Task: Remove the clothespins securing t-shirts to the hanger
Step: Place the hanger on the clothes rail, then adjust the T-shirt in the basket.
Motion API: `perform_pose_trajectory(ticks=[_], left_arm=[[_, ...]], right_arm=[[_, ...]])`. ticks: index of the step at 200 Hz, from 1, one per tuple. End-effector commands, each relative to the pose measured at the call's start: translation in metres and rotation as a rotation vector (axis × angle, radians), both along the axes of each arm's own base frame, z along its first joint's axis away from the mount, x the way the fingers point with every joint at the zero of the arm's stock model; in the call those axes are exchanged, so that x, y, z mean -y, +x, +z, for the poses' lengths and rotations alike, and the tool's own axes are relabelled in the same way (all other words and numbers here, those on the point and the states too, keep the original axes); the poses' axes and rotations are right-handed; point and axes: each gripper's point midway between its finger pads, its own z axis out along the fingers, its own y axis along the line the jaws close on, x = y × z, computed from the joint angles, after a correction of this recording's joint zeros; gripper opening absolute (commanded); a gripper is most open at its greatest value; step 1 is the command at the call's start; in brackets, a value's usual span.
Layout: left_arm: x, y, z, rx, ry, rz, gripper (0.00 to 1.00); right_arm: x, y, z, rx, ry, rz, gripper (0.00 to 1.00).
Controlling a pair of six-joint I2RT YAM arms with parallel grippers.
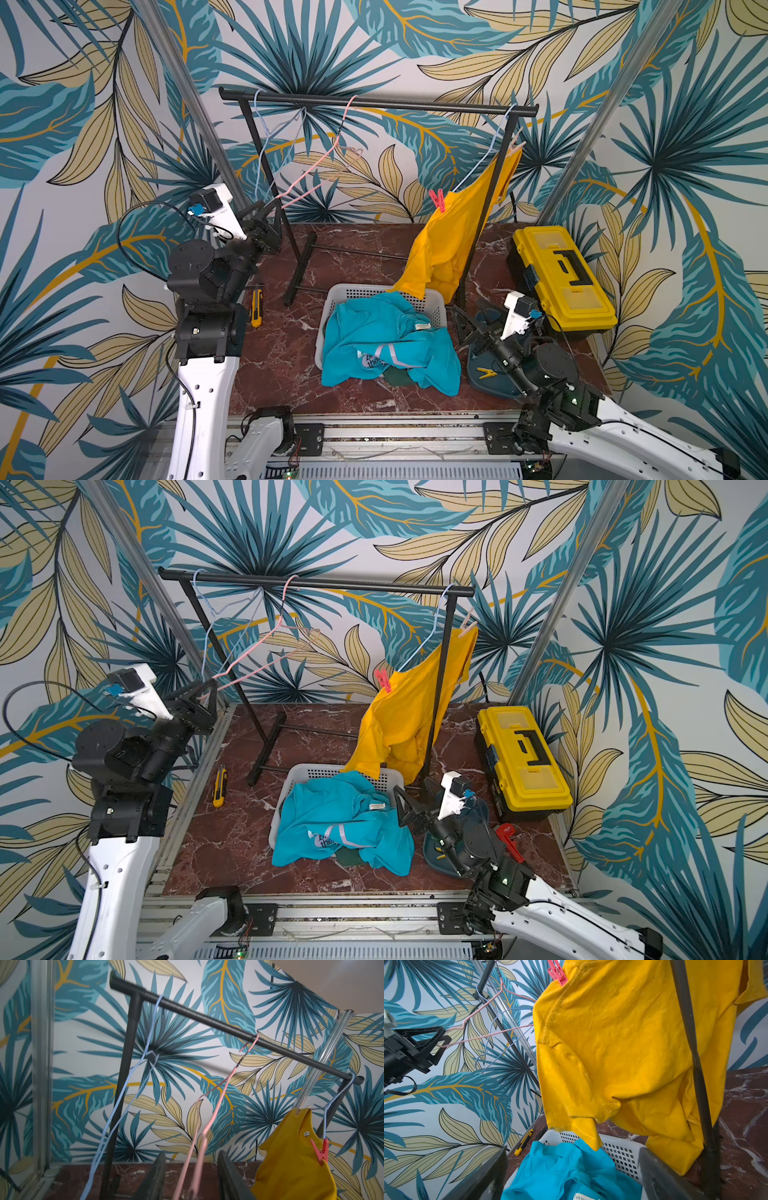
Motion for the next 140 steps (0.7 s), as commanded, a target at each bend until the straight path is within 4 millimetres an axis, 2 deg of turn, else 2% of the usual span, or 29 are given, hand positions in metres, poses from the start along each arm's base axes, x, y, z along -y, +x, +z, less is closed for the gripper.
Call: perform_pose_trajectory(ticks=[1, 26, 62, 70, 76, 115, 140], left_arm=[[-0.005, -0.007, -0.013, 0.002, -0.002, 0.026, 0.72], [-0.005, -0.008, -0.043, -0.045, 0.001, 0.027, 1.0], [0.008, -0.006, -0.089, -0.133, -0.022, -0.03, 1.0], [0.011, -0.004, -0.101, -0.16, -0.033, -0.044, 1.0], [0.013, -0.003, -0.111, -0.185, -0.045, -0.057, 0.99], [0.035, -0.005, -0.167, -0.301, -0.07, -0.15, 0.99], [0.051, -0.009, -0.2, -0.419, -0.102, -0.13, 0.99]], right_arm=[[-0.006, 0.003, -0.015, -0.067, -0.074, 0.007, 0.98], [-0.016, 0.005, -0.038, -0.172, -0.15, 0.022, 0.99], [-0.028, 0.0, -0.067, -0.308, -0.171, 0.078, 0.99], [-0.029, -0.001, -0.07, -0.327, -0.162, 0.084, 0.99], [-0.028, -0.004, -0.08, -0.363, -0.188, 0.09, 0.99], [-0.029, -0.019, -0.102, -0.474, -0.207, 0.144, 0.99], [-0.034, -0.025, -0.129, -0.593, -0.233, 0.159, 0.96]])
